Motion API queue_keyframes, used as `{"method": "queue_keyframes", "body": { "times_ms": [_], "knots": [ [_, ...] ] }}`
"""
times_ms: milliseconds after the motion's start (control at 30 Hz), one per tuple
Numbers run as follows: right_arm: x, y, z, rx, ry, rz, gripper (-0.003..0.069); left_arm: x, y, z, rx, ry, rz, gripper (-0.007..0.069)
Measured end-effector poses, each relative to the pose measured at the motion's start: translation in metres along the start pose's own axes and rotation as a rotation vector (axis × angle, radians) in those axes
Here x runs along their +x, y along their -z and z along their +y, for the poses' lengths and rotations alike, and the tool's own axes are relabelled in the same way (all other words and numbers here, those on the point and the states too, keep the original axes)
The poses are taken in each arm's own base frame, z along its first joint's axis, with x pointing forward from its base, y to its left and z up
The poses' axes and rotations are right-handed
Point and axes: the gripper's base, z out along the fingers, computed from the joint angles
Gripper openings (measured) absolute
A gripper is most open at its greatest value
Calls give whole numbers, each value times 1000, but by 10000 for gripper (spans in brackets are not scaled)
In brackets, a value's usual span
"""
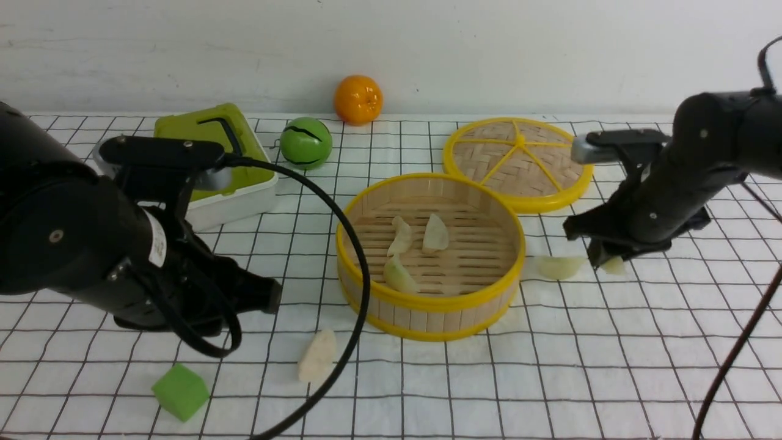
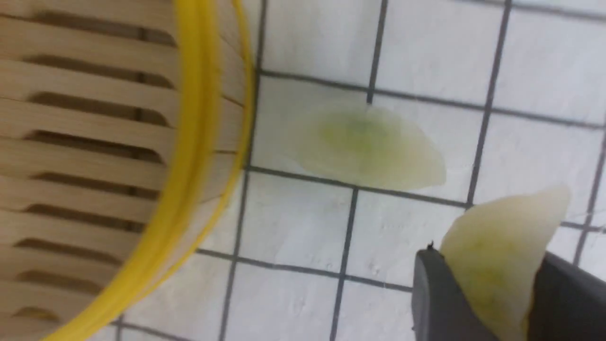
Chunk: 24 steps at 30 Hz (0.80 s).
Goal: Put the dumplings into the steamer on the table with the white tablecloth.
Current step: 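Place the dumpling in the bamboo steamer basket with the right gripper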
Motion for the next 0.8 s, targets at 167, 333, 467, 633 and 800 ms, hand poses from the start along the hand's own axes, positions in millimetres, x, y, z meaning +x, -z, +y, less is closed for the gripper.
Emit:
{"method": "queue_keyframes", "body": {
  "times_ms": [167,333,467,633,800],
  "knots": [
    [-3,19,44,-184,159,-88,205,-3,0,-3,28,4,-38,266],
    [4,-13,95,-413,244,-85,205,-6,-7,-9,78,33,-50,266],
    [3,-35,113,-499,272,-109,205,-7,-22,-14,82,40,-19,266],
    [1,-61,112,-494,240,-123,205,-7,-50,-19,67,24,22,266],
    [4,-75,111,-492,220,-101,205,-6,-71,-23,58,9,50,277]
  ]
}}
